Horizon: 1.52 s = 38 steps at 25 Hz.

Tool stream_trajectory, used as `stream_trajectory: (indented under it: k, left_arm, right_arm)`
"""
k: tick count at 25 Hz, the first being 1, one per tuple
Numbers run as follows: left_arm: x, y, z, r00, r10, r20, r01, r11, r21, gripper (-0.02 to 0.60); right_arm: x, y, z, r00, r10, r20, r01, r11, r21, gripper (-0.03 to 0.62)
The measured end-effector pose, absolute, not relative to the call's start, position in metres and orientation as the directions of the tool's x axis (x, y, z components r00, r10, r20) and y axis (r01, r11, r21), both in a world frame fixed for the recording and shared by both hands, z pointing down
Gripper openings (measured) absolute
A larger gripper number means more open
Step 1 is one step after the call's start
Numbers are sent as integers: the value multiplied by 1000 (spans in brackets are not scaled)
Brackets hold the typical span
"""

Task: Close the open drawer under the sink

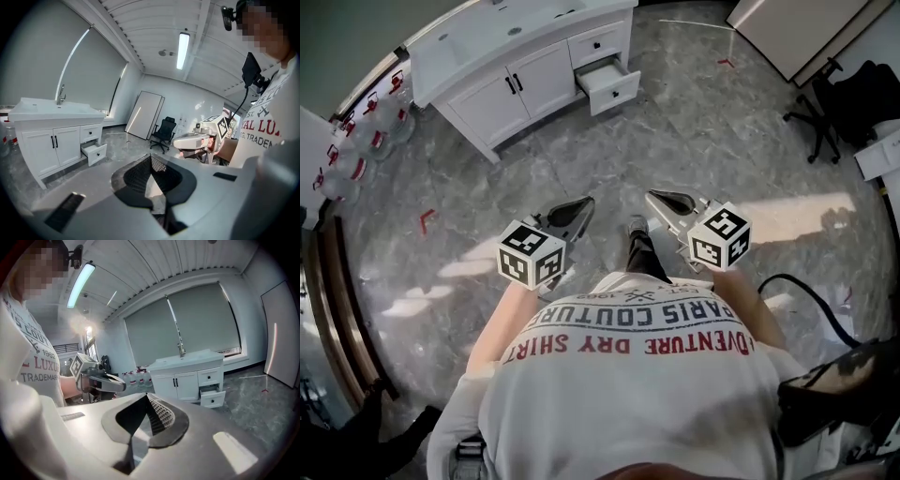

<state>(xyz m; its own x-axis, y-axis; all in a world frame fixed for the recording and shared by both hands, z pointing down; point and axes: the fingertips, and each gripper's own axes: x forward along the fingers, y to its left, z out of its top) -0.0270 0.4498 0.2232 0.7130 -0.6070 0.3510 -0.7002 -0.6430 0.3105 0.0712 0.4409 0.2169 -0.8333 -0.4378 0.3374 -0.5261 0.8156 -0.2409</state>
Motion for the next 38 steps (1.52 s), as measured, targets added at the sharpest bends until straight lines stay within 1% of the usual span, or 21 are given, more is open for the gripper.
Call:
stream_trajectory:
  k: [3, 7, 10, 14, 18, 25, 30, 34, 38]
  left_arm:
    - [-13, 398, 242, 710, -594, 379, -703, -632, 327, 3]
    - [3, 300, 264, 698, -586, 412, -715, -602, 354, 3]
    - [22, 226, 279, 693, -579, 429, -720, -582, 378, 2]
    - [42, 136, 281, 669, -597, 444, -743, -563, 362, 3]
    - [44, 80, 265, 636, -635, 439, -772, -538, 340, 3]
    - [15, 35, 246, 599, -682, 421, -801, -512, 311, 3]
    - [-7, -6, 261, 602, -680, 419, -798, -495, 343, 3]
    - [-24, -57, 277, 619, -655, 434, -786, -509, 351, 3]
    - [-43, -103, 306, 636, -608, 476, -772, -509, 380, 3]
  right_arm:
    - [83, 388, 240, -834, -423, 353, -524, 807, -271, 2]
    - [100, 288, 262, -840, -406, 360, -518, 799, -307, 2]
    - [108, 213, 273, -863, -372, 342, -480, 813, -328, 2]
    - [113, 117, 270, -885, -334, 326, -436, 841, -322, 2]
    - [117, 48, 247, -896, -321, 307, -405, 874, -269, 2]
    - [103, -9, 220, -895, -359, 263, -421, 874, -242, 2]
    - [85, -47, 234, -884, -352, 309, -426, 878, -219, 2]
    - [67, -92, 249, -873, -365, 324, -449, 860, -241, 2]
    - [47, -139, 276, -860, -368, 354, -473, 835, -282, 2]
